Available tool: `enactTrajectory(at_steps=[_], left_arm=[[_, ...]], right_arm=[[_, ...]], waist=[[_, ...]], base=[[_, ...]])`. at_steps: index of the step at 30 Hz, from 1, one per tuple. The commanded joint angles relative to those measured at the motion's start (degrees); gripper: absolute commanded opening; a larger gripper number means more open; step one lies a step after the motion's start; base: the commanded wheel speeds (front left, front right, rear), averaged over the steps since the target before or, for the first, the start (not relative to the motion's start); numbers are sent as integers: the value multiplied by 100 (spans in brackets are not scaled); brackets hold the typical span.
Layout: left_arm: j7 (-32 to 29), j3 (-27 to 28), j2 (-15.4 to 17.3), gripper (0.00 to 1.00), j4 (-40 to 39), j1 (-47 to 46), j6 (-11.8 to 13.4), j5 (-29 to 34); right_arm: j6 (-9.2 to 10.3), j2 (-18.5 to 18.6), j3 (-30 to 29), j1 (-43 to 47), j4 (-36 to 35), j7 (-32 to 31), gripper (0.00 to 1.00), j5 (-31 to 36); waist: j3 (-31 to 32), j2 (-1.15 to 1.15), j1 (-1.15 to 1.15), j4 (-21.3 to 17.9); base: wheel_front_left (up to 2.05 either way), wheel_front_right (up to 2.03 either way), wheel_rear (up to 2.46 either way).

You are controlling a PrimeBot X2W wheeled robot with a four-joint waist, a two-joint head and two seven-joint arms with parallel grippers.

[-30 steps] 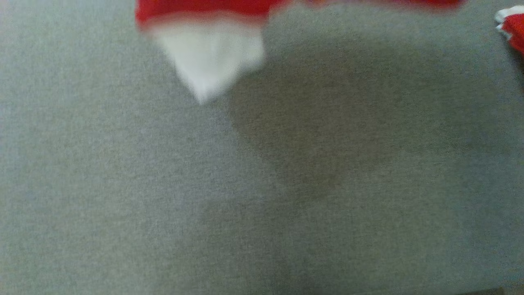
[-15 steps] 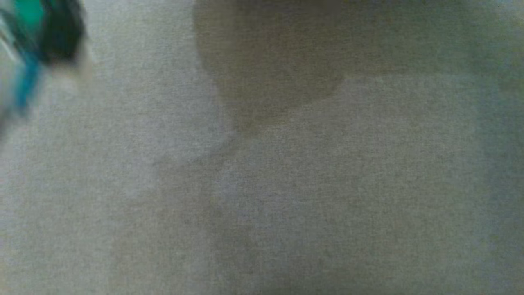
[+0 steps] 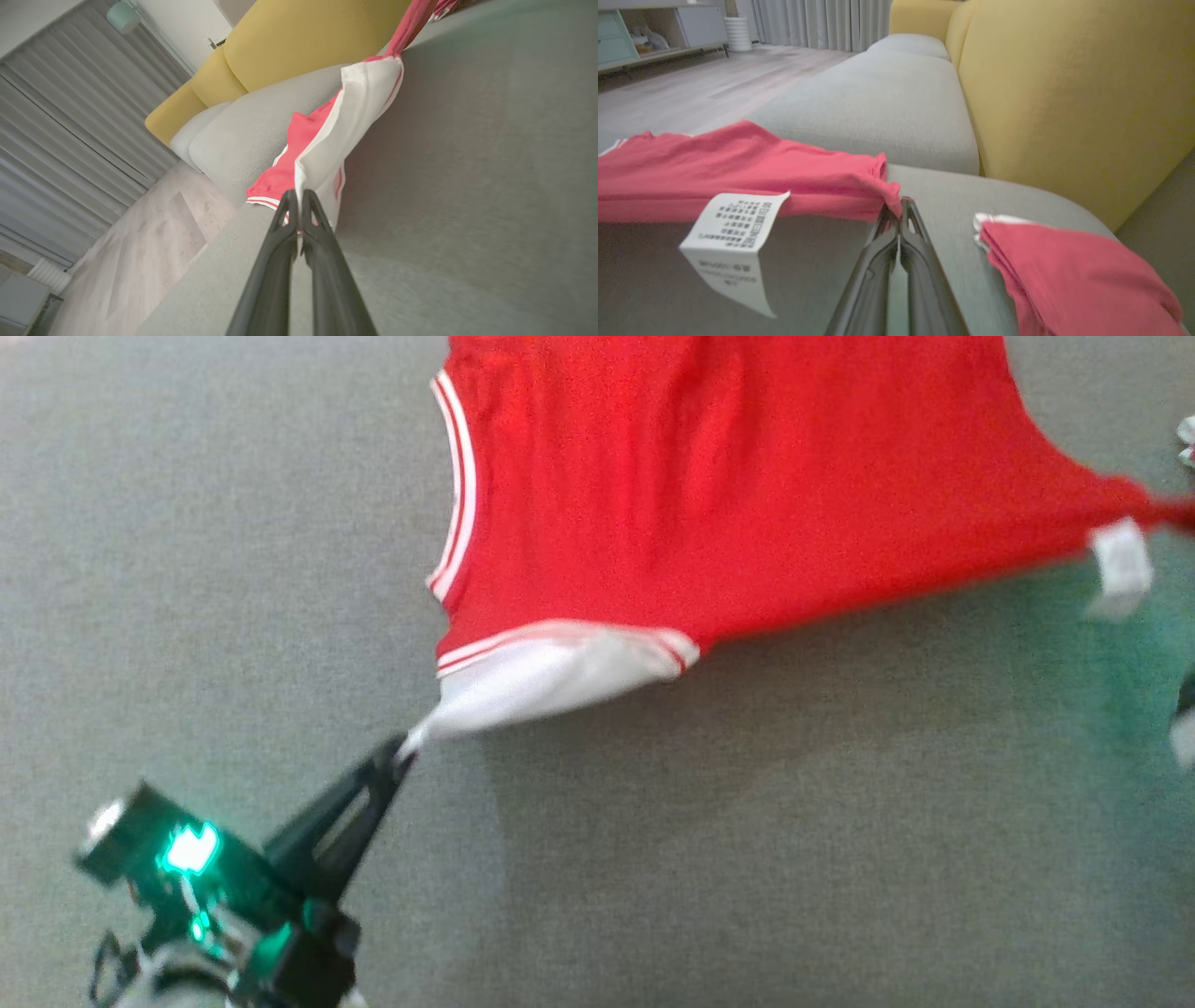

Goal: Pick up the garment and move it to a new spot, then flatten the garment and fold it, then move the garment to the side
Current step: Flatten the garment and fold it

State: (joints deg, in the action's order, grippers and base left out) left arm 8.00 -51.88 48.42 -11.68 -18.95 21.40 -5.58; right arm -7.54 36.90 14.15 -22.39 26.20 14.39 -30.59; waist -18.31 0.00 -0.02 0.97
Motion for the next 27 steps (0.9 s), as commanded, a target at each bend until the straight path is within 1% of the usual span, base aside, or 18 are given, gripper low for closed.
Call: enactTrajectory(at_steps=[1, 4, 7, 9, 11, 14, 17, 22, 27], left_arm=[[-81, 217, 335, 0, -276, 28, 157, -49], [-200, 104, 418, 0, -474, 355, 270, -105], [-314, 13, 481, 0, -600, 575, 297, -194], [-350, -2, 495, 0, -623, 621, 292, -249], [-383, -4, 495, 0, -583, 560, 235, -250], [-403, 27, 436, 0, -451, 275, 68, -193], [-416, 102, 334, 0, -219, -152, -121, -99], [-277, 271, 96, 0, 188, -814, -340, -52], [-145, 345, -200, 0, 817, -1747, -756, 118]], right_arm=[[5, 167, -166, 494, -270, 60, 0, 118], [5, 25, -414, 1242, -609, 60, 0, 251], [5, -108, -659, 1808, -908, 37, 0, 322], [5, -194, -805, 2016, -1106, -39, 0, 368], [5, -270, -908, 2085, -1252, -135, 0, 402], [5, -400, -995, 1978, -1374, -327, 0, 431], [5, -475, -926, 1653, -1319, -458, 0, 446], [5, -517, -733, 1082, -1001, -476, 0, 393], [5, -538, -465, 366, -587, -485, 0, 316]], waist=[[124, 0, 2, -2], [242, 0, 2, -32], [293, 0, 2, -74], [308, 0, 2, -114], [301, 0, 2, -150], [242, 0, 2, -190], [138, 0, 2, -220], [-57, 0, 2, -204], [-323, 0, 2, -163]], base=[[0, 0, 0], [0, 0, 0], [0, 0, 0], [0, 0, 0], [0, 0, 0], [0, 0, 0], [0, 0, 0], [0, 0, 0], [0, 0, 0]])
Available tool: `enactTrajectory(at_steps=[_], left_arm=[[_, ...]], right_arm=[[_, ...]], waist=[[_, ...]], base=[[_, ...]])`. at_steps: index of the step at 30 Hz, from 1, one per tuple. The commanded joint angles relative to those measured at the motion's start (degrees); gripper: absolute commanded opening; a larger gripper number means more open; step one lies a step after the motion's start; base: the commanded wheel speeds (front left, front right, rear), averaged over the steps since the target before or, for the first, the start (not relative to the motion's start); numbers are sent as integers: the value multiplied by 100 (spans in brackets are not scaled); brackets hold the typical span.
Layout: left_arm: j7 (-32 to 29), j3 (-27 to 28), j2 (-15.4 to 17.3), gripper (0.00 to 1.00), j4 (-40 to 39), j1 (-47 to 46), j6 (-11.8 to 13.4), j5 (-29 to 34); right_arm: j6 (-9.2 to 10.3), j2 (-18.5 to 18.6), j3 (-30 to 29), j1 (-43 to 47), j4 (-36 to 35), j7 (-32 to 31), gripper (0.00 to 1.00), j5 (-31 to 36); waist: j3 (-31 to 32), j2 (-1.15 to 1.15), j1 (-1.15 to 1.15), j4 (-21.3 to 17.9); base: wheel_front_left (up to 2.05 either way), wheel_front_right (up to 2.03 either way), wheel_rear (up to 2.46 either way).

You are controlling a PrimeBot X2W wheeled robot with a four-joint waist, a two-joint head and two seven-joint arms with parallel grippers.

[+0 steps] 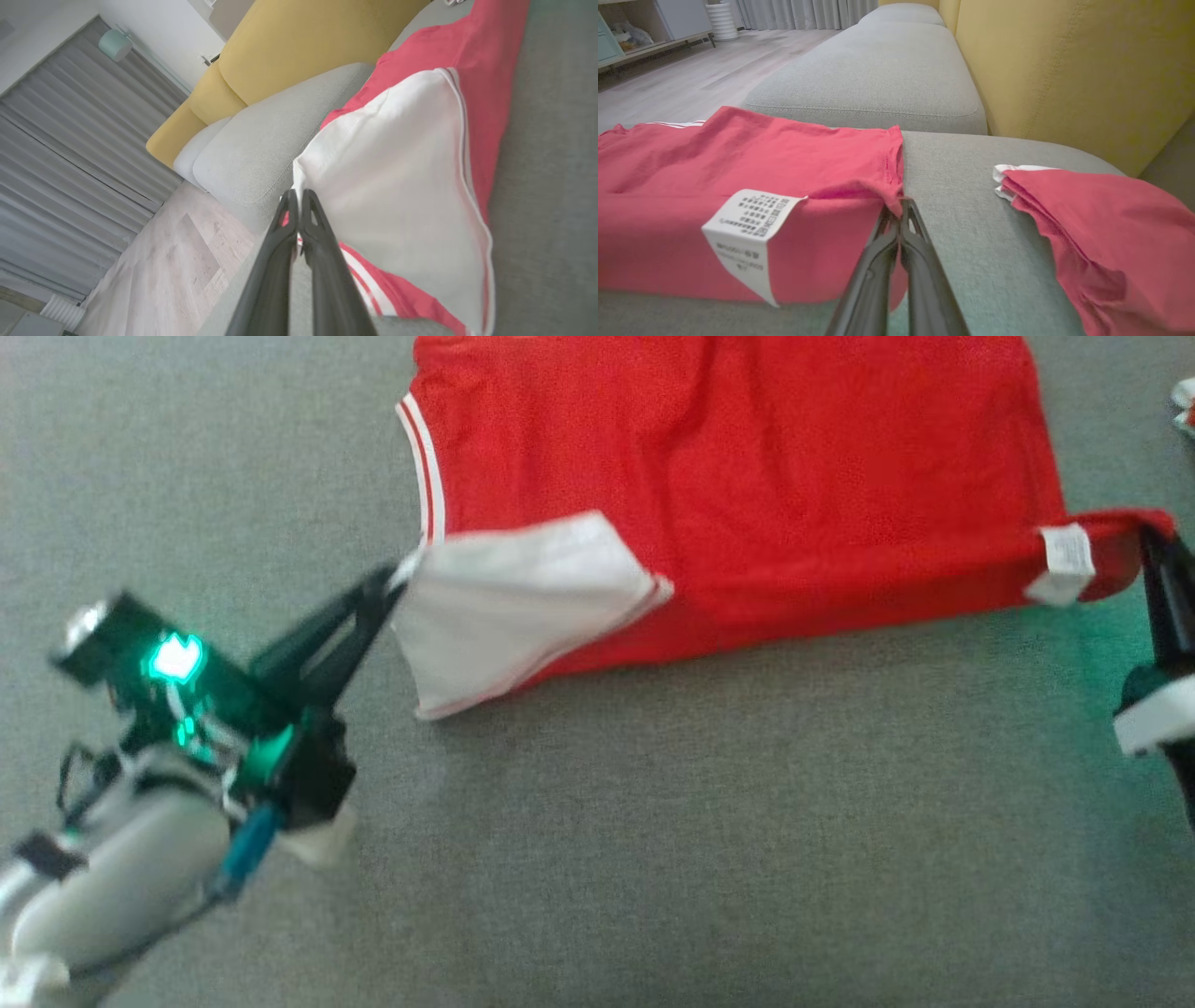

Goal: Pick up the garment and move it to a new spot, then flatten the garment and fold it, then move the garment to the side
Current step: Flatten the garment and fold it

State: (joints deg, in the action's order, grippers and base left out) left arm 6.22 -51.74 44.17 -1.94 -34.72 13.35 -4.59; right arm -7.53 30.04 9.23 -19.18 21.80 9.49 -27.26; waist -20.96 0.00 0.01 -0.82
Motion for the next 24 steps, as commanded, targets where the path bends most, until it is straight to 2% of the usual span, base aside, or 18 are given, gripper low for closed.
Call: enactTrajectory(at_steps=[1, 4, 11, 12, 13, 14, 15, 19, 24], left_arm=[[56, 332, 170, 0, -17, -358, -44, 58], [149, 337, 14, 0, 417, -891, -267, 189], [314, 336, -388, 0, 1282, -1754, -561, 304], [333, 318, -448, 10, 1401, -1820, -592, 304], [347, 309, -510, 35, 1522, -1870, -599, 301], [357, 310, -579, 87, 1641, -1894, -587, 276], [368, 318, -642, 100, 1748, -1896, -552, 250], [436, 446, -942, 100, 1980, -1590, -219, -50], [531, 891, -1494, 100, 1857, -571, 402, -1020]], right_arm=[[4, 147, 84, -95, -60, 3, 0, -41], [4, 162, 262, -488, 211, 22, 0, -87], [4, 176, 643, -1147, 756, 201, 0, -189], [4, 167, 689, -1216, 825, 234, 0, -200], [4, 150, 744, -1275, 878, 269, 4, -215], [4, 133, 804, -1321, 923, 302, 47, -228], [4, 117, 827, -1364, 967, 346, 100, -225], [4, -3, 799, -1412, 1027, 498, 100, -218], [4, -195, 479, -1163, 868, 546, 100, -144]], waist=[[-110, 0, -1, 23], [-243, 0, -1, 33], [-460, 0, -1, 24], [-479, 0, -1, 19], [-497, 0, -1, 14], [-508, 0, -1, 7], [-514, 0, -1, -2], [-494, 0, -1, -36], [-370, 0, -1, -48]], base=[[0, 0, 0], [0, 0, 0], [0, 0, 0], [0, 0, 0], [0, 0, 0], [0, 0, 0], [0, 0, 0], [0, 0, 0], [0, 0, 0]])
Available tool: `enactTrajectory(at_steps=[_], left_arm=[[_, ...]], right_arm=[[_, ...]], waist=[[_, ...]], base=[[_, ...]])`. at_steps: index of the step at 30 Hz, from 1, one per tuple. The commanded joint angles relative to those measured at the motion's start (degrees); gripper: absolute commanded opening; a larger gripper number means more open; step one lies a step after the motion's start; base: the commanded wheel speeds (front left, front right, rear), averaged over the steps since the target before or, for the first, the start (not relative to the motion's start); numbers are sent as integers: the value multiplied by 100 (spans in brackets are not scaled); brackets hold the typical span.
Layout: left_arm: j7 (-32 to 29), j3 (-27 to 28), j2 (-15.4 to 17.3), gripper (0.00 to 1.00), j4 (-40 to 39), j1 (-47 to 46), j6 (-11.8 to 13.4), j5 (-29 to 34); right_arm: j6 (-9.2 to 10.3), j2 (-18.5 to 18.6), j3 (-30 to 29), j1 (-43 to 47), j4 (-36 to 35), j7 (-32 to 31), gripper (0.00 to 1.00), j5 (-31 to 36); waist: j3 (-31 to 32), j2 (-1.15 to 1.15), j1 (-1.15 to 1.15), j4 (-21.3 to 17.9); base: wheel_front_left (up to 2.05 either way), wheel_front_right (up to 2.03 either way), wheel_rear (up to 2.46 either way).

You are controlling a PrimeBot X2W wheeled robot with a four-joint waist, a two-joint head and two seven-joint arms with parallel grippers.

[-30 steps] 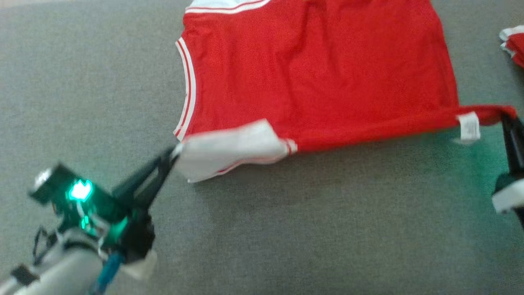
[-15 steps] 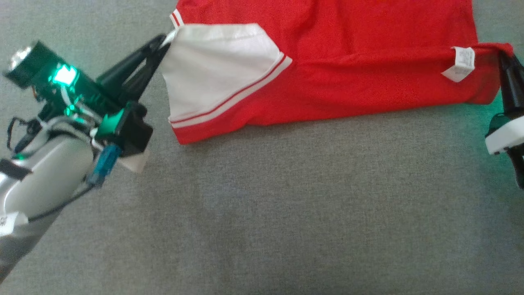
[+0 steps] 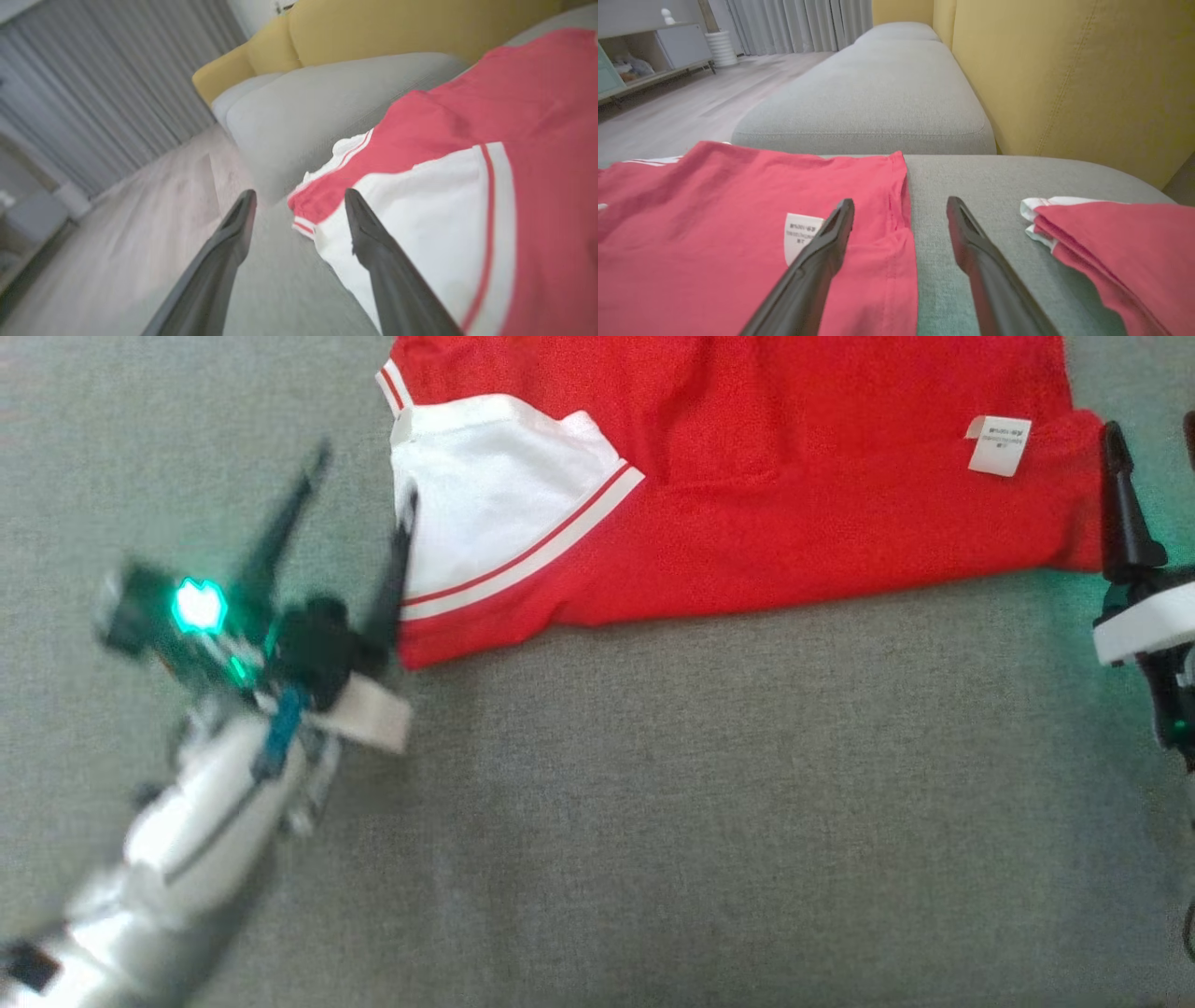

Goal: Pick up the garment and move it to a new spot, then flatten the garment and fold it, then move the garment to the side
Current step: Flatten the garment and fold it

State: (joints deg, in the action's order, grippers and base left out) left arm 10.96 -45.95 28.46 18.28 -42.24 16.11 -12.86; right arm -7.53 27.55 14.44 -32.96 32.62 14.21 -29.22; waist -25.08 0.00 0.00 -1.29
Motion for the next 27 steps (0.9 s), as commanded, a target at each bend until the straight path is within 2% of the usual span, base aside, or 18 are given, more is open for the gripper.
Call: enactTrajectory(at_steps=[1, 4, 8, 13, 21, 22, 23, 27], left_arm=[[95, 388, -41, 100, -220, 397, 194, -399], [182, 616, -384, 100, -349, 977, 291, -1022], [106, 718, -620, 100, -284, 1450, 253, -1544], [-151, 805, -726, 100, -275, 1699, 318, -1879], [-1121, 688, -682, 100, -316, 1883, 285, -2288], [-1185, 669, -670, 72, -320, 1869, 270, -2300], [-1234, 647, -659, 0, -371, 1845, 237, -2313], [-1295, 613, -577, 0, -520, 1853, 190, -2319]], right_arm=[[4, 8, -119, 299, -273, 75, 100, 80], [4, -123, -312, 548, -389, 77, 100, 158], [4, -262, -463, 729, -456, 77, 100, 262], [4, -340, -513, 779, -461, 78, 100, 325], [4, -410, -578, 820, -446, 78, 100, 390], [4, -422, -567, 818, -432, 78, 100, 394], [4, -445, -535, 810, -394, 78, 100, 384], [4, -477, -420, 808, -157, 78, 100, 234]], waist=[[72, 0, 0, -1], [152, 0, 0, -4], [243, 0, 0, -41], [287, 0, 0, -92], [301, 0, 0, -148], [301, 0, 0, -157], [309, 0, 0, -171], [381, 0, 0, -167]], base=[[0, 0, 0], [0, 0, 0], [0, 0, 0], [0, 0, 0], [0, 0, 0], [0, 0, 0], [0, 0, 0], [0, 0, 0]])
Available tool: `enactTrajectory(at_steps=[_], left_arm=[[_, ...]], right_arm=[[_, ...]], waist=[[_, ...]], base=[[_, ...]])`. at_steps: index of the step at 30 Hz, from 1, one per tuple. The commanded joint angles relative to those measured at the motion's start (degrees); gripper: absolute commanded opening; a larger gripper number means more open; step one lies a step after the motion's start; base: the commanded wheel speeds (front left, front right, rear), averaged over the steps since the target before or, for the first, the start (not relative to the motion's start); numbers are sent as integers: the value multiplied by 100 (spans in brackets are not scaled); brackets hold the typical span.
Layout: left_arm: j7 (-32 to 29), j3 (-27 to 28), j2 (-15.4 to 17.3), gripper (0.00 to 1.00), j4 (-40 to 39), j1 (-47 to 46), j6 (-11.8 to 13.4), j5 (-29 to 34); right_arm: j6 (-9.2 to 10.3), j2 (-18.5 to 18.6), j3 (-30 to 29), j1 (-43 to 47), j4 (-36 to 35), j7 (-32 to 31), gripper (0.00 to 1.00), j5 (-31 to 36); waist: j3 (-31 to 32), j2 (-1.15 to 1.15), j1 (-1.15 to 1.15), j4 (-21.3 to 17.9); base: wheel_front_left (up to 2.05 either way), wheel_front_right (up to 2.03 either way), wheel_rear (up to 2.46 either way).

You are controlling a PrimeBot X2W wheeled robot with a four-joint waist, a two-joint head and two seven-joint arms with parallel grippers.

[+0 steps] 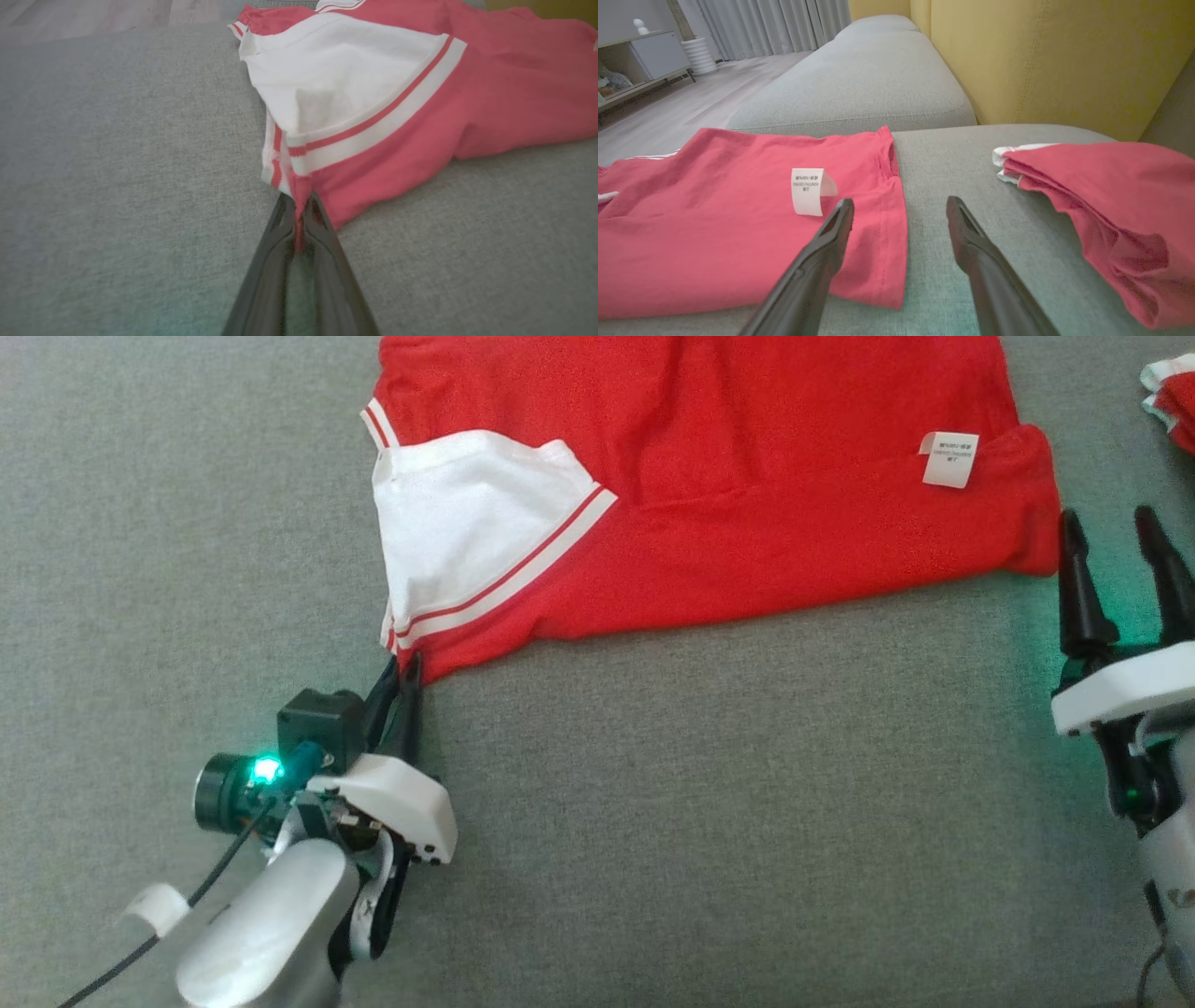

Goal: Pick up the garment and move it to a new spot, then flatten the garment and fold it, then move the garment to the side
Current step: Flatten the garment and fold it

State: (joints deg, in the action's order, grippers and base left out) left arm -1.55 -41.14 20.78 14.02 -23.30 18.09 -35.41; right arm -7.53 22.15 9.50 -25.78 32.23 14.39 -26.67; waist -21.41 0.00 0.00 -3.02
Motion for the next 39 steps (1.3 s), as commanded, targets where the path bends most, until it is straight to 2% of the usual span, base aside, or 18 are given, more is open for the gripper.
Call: enactTrajectory(at_steps=[1, 9, 15, 16, 18, 20, 22, 23, 31, 39], left_arm=[[-29, 145, 222, 0, -149, -30, -5, -63], [-91, 224, 564, 0, -705, 77, 175, 24], [-151, 235, 721, 0, -975, 162, 255, 50], [-150, 234, 740, 0, -1001, 175, 259, 52], [-137, 232, 769, 0, -1048, 200, 264, 57], [-138, 220, 796, 0, -1082, 220, 265, 65], [-129, 209, 814, 0, -1111, 232, 255, 67], [-126, 203, 824, 0, -1122, 237, 247, 68], [-62, 183, 904, 0, -1199, 276, 218, 89], [61, 91, 1044, 0, -1672, 804, 239, 4]], right_arm=[[4, 61, 114, 80, -31, 57, 100, -78], [4, 131, 421, -209, 661, -298, 100, -623], [4, 157, 914, -402, 1019, -808, 100, -1079], [4, 172, 1003, -424, 1034, -862, 91, -1153], [4, 211, 1150, -464, 1057, -910, 59, -1288], [4, 255, 1277, -514, 1100, -915, 42, -1383], [4, 300, 1432, -562, 1144, -946, 6, -1456], [4, 323, 1505, -582, 1160, -957, 0, -1499], [4, 639, 1911, -565, 1109, -877, 0, -1816], [4, 1278, 2272, -5, 638, -686, 0, -2131]], waist=[[39, 0, 0, 10], [172, 0, 0, 69], [222, 0, 0, 106], [229, 0, 0, 110], [243, 0, 0, 114], [254, 0, 0, 119], [268, 0, 0, 121], [277, 0, 0, 122], [391, 0, 0, 115], [654, 0, 0, 70]], base=[[0, 0, 0], [0, 0, 0], [0, 0, 0], [0, 0, 0], [0, 0, 0], [0, 0, 0], [0, 0, 0], [0, 0, 0], [0, 0, 0], [0, 0, 0]])
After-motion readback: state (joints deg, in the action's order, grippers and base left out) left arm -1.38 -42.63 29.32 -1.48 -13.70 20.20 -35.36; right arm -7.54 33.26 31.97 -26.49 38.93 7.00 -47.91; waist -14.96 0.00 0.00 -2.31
